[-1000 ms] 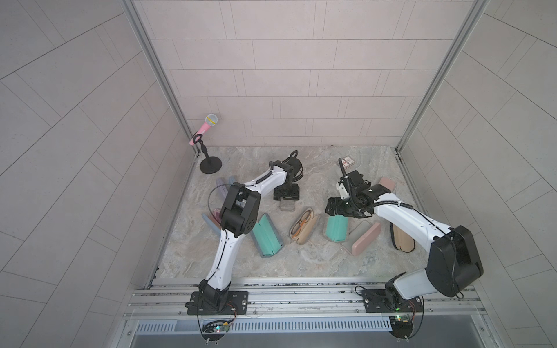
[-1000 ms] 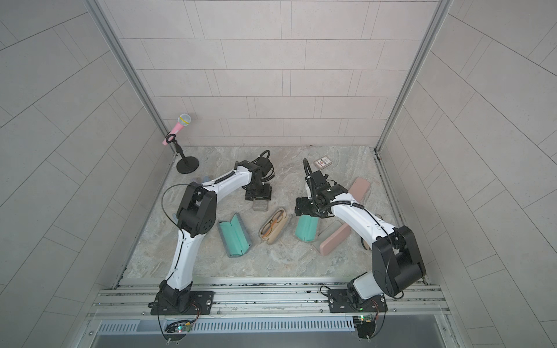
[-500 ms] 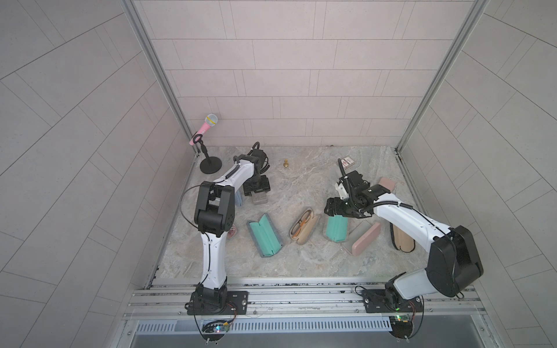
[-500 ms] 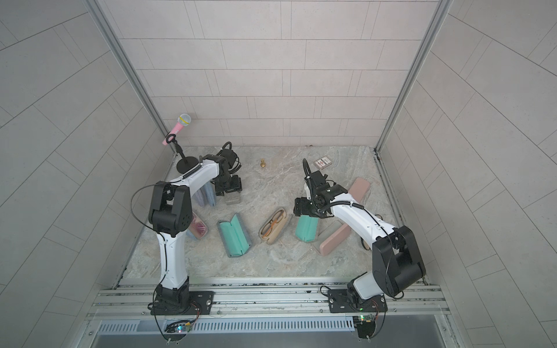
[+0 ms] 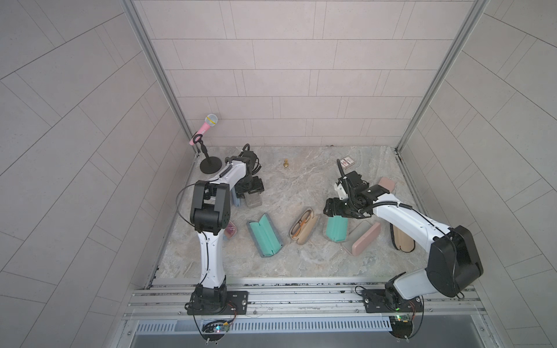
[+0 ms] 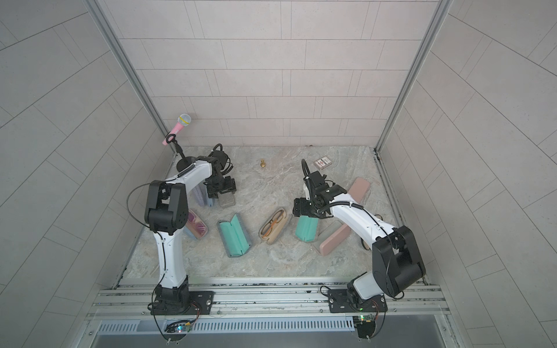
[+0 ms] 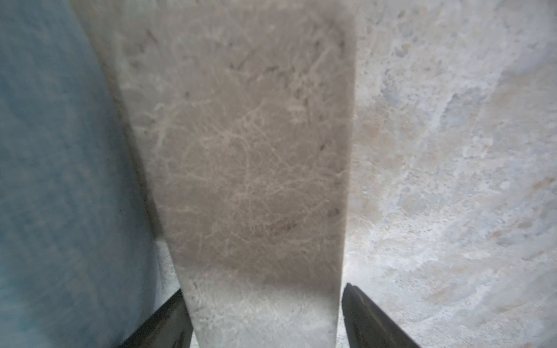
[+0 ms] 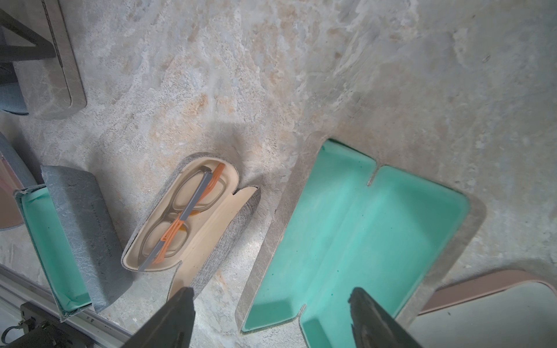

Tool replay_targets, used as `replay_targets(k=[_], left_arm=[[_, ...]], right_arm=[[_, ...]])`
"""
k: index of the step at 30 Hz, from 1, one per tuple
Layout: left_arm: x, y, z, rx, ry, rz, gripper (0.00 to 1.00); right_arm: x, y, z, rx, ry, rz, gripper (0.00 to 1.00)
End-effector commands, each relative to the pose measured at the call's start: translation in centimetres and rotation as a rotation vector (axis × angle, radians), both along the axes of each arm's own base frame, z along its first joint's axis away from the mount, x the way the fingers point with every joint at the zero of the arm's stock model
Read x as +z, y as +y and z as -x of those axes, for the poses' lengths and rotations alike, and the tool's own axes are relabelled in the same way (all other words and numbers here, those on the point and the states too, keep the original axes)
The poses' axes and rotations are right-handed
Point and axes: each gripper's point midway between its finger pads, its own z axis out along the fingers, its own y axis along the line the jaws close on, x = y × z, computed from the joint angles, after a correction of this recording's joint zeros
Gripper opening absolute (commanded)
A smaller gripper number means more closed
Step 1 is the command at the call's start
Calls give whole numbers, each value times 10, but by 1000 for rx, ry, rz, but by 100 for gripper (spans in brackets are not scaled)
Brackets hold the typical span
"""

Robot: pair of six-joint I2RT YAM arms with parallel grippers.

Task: Close the glasses case
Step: Move the glasses case to the center of the board.

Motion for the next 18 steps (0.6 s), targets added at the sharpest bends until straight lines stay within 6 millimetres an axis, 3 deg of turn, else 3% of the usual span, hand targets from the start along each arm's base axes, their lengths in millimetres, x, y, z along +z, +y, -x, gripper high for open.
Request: replay_targets(k=[1,8,13,18], left_arm=[[-10,1,5,-6,26,-8,87],[6,-6,3,-3,-5,34,92],[35,-22,5,-35,-53,84,92],[73,-50,15,-118,-112,130,93]], right_arm=[[-1,-1,3,-6,8,10,83],[9,-12,5,-53,-13,48,82],[12,-33,8,-131,-18,124,76],[8,-58,13,-234,-15,168,72]])
